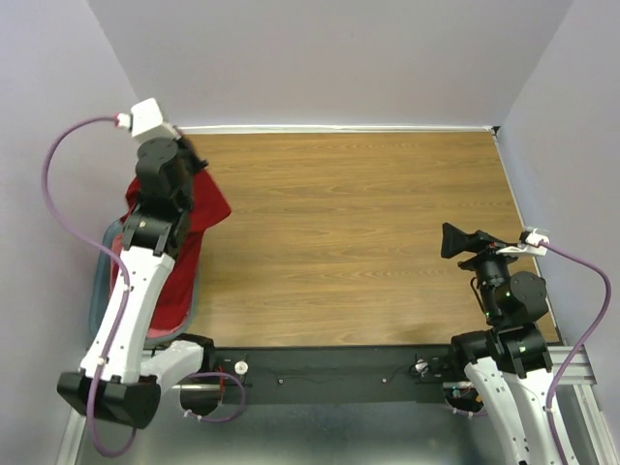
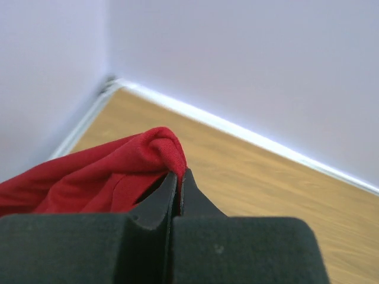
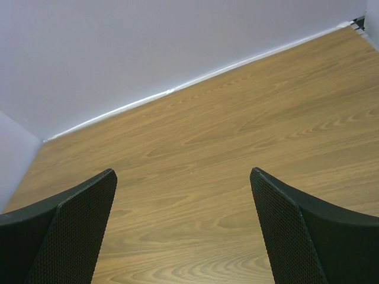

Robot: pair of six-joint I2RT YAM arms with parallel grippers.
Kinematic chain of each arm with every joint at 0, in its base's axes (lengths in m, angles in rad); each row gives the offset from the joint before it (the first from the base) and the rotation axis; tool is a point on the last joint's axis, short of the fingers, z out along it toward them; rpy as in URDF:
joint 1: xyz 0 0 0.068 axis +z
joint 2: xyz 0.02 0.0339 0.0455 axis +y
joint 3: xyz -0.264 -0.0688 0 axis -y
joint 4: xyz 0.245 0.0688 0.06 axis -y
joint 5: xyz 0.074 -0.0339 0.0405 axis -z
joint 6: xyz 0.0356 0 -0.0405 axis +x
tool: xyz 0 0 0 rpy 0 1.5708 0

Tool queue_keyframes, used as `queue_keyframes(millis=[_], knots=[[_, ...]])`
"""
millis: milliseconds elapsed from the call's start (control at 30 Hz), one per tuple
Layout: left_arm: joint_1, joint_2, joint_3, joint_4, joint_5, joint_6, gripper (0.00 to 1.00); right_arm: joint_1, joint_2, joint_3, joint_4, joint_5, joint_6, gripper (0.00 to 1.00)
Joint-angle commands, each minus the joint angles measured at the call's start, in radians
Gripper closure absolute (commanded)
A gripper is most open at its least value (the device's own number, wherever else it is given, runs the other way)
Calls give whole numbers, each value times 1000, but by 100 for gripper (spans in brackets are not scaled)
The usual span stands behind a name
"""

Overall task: Fold and stack the t-shirts
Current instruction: Grab the tshirt from the pile, then move the tshirt to the center of the board

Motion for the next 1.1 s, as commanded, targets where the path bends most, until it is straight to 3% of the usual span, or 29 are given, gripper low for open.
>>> queue_keyframes(millis=[0, 133, 300, 400, 500, 533, 600, 633, 667, 733, 900, 1067], knots=[[-161, 105, 177, 70, 75, 18, 100, 7, 5, 17, -13, -12, -7, 0], [-413, 262, 397, 109, 113, 83, 100, 7, 6, 19, -16, -8, -9, 0], [-647, 408, 707, 120, 147, 261, 100, 7, 2, 20, -19, -6, -10, 0], [-703, 444, 724, 132, 75, 312, 100, 7, -1, 23, -20, -3, -10, 0], [-703, 427, 570, 178, -9, 373, 100, 7, 1, 31, -25, -5, -10, 0], [-703, 416, 511, 199, -58, 381, 95, 7, 2, 34, -26, -5, -10, 0], [-703, 375, 307, 293, -125, 409, 77, 7, 9, 60, -29, -23, -30, 0], [-701, 345, 231, 325, -203, 409, 57, 5, 19, 72, -37, -31, -41, 0], [-700, 329, 95, 383, -241, 404, 48, 7, 25, 85, -43, -38, -61, 0], [-691, 303, -19, 397, -300, 346, 36, 7, 44, 123, -68, -57, -78, 0], [-641, 157, -343, 379, -221, 48, 27, 7, 133, 186, -126, -123, -73, 0], [-589, 103, -439, 230, -50, -143, 26, 7, 277, 211, -129, -169, -73, 0]])
